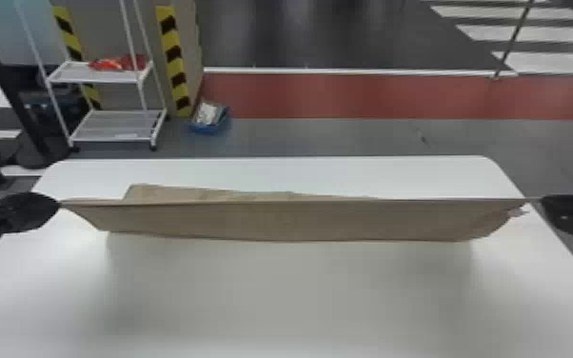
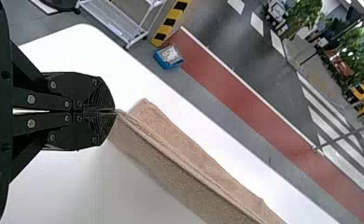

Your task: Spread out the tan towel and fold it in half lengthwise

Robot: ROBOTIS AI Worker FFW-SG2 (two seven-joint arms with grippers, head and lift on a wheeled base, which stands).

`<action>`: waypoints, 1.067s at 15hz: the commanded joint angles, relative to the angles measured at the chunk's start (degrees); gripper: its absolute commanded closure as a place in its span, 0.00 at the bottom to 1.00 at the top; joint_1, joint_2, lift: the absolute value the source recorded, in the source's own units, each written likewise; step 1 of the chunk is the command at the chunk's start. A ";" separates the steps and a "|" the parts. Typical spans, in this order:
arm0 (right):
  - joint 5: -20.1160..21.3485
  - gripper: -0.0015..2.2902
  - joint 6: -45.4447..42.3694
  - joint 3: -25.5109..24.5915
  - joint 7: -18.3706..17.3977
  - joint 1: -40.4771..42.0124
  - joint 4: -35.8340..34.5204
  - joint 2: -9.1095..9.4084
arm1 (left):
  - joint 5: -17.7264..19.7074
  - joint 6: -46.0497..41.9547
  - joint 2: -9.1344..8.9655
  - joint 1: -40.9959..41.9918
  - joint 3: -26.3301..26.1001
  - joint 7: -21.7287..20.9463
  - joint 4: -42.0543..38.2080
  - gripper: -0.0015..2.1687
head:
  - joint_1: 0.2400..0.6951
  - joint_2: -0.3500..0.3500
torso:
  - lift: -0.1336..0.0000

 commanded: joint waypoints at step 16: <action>9.25 0.70 -4.74 5.44 4.77 -10.92 21.72 -3.87 | -11.64 -6.46 2.11 -14.62 -13.29 -11.76 17.96 0.60 | 1.00 0.43 | 0.07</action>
